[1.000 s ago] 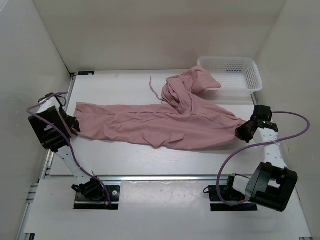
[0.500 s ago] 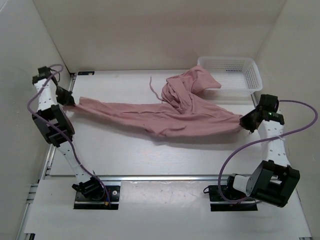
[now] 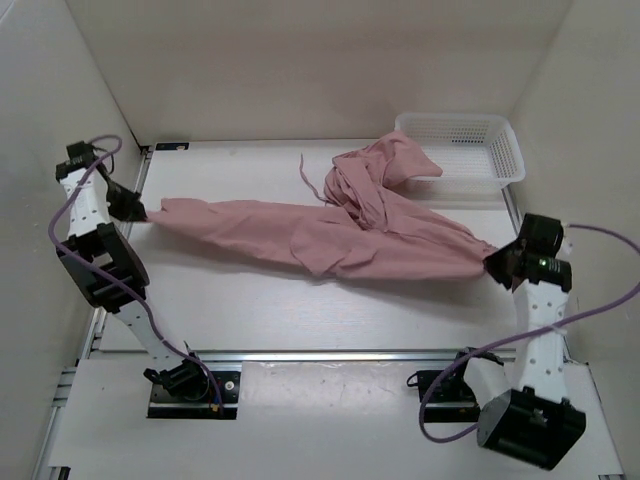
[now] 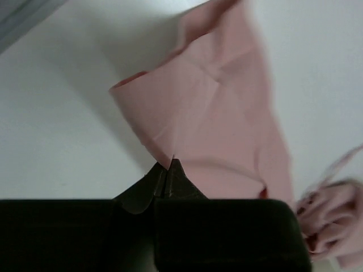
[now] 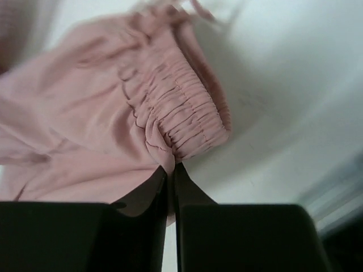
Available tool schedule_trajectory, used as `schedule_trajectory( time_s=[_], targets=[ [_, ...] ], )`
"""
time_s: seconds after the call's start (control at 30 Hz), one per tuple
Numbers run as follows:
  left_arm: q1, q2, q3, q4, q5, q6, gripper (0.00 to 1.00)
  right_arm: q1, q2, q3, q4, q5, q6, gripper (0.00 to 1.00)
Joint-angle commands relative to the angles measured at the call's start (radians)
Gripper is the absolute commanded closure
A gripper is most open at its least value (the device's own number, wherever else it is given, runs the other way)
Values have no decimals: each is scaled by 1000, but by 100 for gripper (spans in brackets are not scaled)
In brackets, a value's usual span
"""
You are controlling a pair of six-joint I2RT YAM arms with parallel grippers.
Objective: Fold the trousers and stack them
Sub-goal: Flatten the trousers out
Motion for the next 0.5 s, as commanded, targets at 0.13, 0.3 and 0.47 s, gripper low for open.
schedule_trajectory(
  time_s=[0.13, 0.3, 0.47],
  targets=[
    [43, -59, -192, 28, -90, 60, 28, 19, -173, -77, -253, 128, 65, 18],
    [-36, -49, -62, -11, -135, 94, 10, 19, -106, 80, -196, 154, 36, 1],
    [-203, -4, -28, 15, -64, 168, 79, 79, 33, 144, 33, -70, -64, 77]
  ],
)
